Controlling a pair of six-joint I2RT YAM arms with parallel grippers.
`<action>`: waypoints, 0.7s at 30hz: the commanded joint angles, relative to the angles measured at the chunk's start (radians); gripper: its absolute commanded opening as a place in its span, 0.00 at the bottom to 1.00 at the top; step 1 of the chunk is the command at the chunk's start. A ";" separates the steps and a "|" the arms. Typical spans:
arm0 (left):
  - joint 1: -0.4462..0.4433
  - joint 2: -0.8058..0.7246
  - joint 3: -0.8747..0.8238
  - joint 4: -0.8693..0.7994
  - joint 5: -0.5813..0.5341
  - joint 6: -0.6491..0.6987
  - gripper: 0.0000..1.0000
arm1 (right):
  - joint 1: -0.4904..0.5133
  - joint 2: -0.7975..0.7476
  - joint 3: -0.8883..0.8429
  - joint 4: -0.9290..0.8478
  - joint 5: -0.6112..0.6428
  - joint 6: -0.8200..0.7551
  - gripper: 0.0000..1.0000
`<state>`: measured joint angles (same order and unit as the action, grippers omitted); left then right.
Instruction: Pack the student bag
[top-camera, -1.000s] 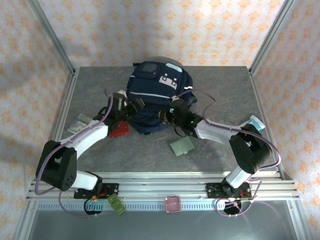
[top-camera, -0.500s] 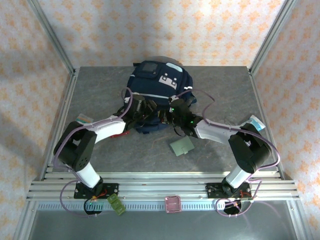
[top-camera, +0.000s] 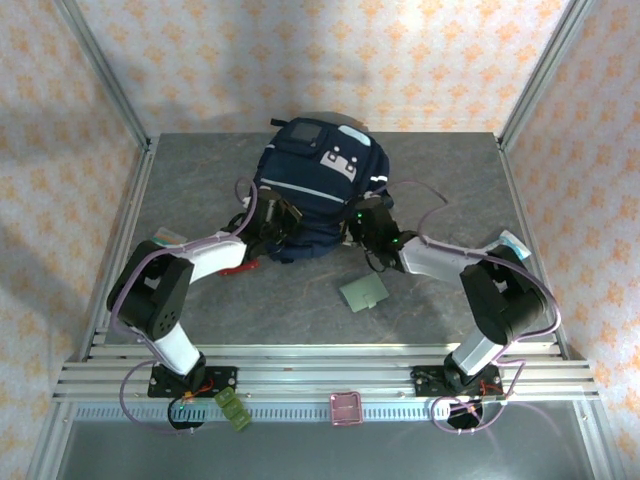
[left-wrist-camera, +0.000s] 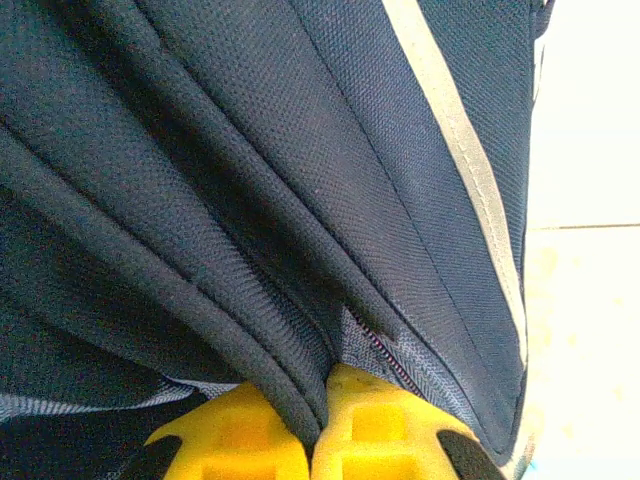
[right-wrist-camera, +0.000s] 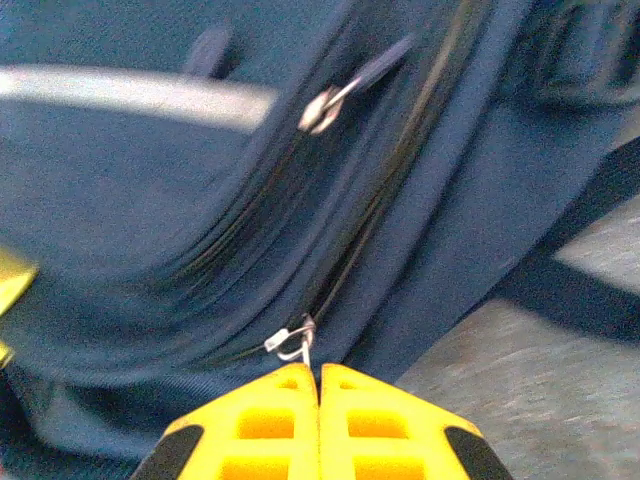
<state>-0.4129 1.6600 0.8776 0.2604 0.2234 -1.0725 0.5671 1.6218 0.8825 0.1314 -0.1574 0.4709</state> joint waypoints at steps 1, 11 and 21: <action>0.030 -0.053 -0.029 0.035 0.011 0.045 0.00 | -0.087 -0.020 -0.012 -0.074 0.188 -0.014 0.00; 0.032 -0.094 -0.081 0.042 0.061 0.079 0.00 | -0.212 0.280 0.302 -0.080 0.322 0.042 0.00; 0.068 -0.082 -0.034 0.029 0.135 0.111 0.00 | -0.202 0.176 0.252 0.017 -0.021 -0.004 0.21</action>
<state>-0.3622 1.6012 0.8097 0.2958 0.3115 -1.0000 0.3420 1.9076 1.1774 0.1066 -0.0601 0.5030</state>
